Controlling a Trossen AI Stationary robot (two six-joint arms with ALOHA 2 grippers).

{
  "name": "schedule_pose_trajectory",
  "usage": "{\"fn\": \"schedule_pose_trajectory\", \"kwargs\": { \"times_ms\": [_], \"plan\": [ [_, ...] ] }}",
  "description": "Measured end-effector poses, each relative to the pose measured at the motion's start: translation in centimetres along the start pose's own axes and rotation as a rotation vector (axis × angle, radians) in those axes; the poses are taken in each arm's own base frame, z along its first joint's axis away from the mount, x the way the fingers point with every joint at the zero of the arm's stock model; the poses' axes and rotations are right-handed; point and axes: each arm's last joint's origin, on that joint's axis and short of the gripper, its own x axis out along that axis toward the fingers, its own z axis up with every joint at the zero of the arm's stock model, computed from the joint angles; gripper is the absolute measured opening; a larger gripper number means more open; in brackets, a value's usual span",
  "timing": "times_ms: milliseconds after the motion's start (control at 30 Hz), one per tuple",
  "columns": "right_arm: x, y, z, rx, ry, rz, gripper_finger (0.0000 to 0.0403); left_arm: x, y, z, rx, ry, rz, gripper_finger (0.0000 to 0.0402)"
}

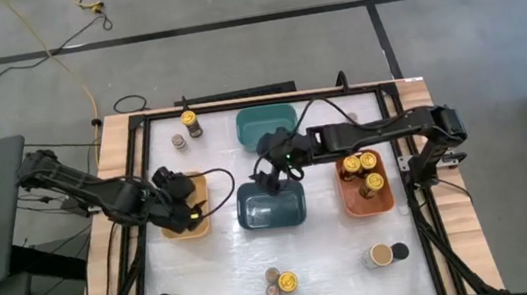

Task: Sort spices by type
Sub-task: Put the yellow seasoning bottle into the orange bin

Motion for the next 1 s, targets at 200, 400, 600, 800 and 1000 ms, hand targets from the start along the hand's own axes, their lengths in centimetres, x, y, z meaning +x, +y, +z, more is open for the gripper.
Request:
{"fn": "schedule_pose_trajectory", "kwargs": {
  "times_ms": [200, 400, 600, 800, 1000],
  "plan": [
    [-2.1, 2.0, 0.1, 0.126, 0.026, -0.078, 0.0388, -1.0, 1.5, -0.6, 0.029, -0.059, -0.085, 0.0359],
    [-4.1, 4.4, -2.1, 0.281, 0.167, -0.111, 0.0388, -2.7, 3.4, -0.6, 0.033, -0.172, -0.166, 0.0359],
    [-6.4, 7.3, -4.0, 0.519, 0.233, -0.119, 0.0388, -3.5, 4.3, -0.7, 0.060, -0.210, -0.187, 0.0359],
    [-7.2, 9.5, -5.2, 0.643, 0.237, -0.078, 0.0388, -3.4, 4.1, -0.8, 0.093, -0.185, -0.221, 0.0359],
    [-5.9, 11.6, -5.1, 0.676, 0.155, 0.035, 0.0388, -3.3, 3.9, -0.8, 0.109, -0.169, -0.221, 0.0359]
  ]
}}
